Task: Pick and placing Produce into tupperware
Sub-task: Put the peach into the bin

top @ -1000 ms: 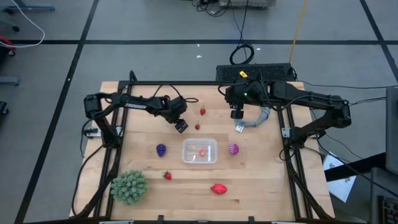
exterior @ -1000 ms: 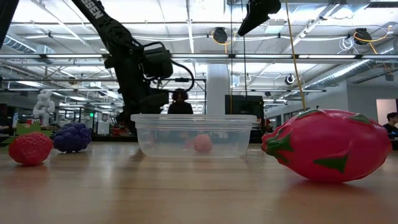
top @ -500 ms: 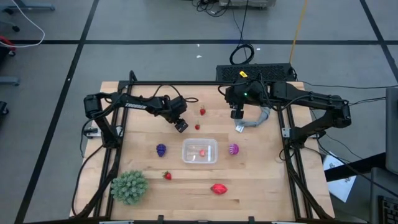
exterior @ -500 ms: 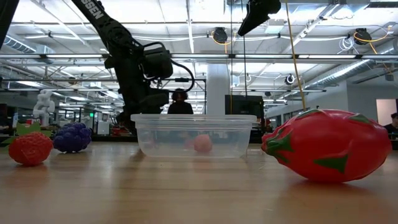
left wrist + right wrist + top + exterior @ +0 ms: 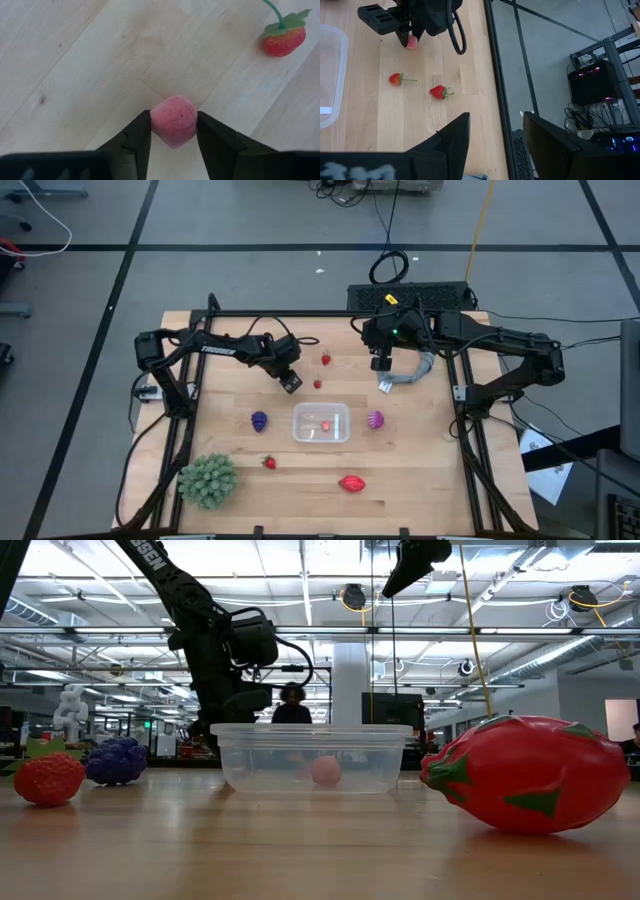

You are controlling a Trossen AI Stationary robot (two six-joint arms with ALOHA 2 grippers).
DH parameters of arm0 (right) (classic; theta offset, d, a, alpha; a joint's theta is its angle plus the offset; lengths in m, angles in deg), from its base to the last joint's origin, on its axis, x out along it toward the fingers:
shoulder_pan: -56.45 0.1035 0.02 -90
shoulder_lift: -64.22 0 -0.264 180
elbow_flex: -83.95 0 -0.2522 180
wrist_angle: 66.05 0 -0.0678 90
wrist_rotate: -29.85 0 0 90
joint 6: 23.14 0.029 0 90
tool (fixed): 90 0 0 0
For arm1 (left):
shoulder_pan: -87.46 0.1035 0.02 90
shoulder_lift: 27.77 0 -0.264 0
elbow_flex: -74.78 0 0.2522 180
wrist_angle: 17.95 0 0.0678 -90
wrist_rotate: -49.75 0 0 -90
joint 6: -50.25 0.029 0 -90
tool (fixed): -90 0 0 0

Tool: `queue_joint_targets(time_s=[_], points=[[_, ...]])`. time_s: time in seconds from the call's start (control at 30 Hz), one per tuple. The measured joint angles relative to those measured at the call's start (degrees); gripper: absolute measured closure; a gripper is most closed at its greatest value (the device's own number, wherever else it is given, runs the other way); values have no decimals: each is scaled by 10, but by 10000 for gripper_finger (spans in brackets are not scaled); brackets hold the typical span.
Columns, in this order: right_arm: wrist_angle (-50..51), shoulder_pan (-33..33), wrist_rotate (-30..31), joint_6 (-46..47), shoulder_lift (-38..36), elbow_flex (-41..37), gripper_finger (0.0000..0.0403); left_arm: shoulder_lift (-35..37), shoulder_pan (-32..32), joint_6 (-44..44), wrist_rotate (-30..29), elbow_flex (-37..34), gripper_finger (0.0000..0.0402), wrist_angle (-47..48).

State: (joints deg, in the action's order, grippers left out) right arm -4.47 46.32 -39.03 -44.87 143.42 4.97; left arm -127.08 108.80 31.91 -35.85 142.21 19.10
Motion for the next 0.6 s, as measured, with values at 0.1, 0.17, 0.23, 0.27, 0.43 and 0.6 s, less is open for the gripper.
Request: queue_joint_targets(time_s=[0.1,0.17,0.23,0.27,0.43,0.6], points=[[0,0,0,0,0,0,226,0,0,1,0,3,261,6],[0,0,0,0,0,0,226,0,0,3,-1,14,258,16],[0,0,0,0,0,0,226,0,0,11,-2,31,257,32],[0,0,0,2,0,0,226,0,0,16,-2,41,257,46],[1,0,0,6,0,0,226,0,0,32,-12,108,257,140],[8,-4,0,-1,0,0,226,0,-18,32,-31,188,257,274]])
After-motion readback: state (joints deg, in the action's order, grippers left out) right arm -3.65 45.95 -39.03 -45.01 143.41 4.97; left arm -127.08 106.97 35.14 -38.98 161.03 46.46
